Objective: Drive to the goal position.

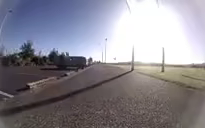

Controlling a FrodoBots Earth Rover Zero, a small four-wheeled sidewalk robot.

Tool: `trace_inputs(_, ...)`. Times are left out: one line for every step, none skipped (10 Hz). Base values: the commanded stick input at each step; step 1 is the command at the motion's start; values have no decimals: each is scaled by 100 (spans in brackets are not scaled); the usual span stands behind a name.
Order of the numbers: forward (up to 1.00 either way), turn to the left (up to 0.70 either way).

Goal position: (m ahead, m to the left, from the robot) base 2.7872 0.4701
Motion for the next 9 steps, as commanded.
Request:
trace_inputs(70, 0)
trace_inputs(70, 0)
trace_inputs(70, 0)
trace_inputs(70, 0)
trace_inputs(70, 0)
trace_inputs(70, 0)
trace_inputs(70, 0)
trace_inputs(70, 0)
trace_inputs(70, 0)
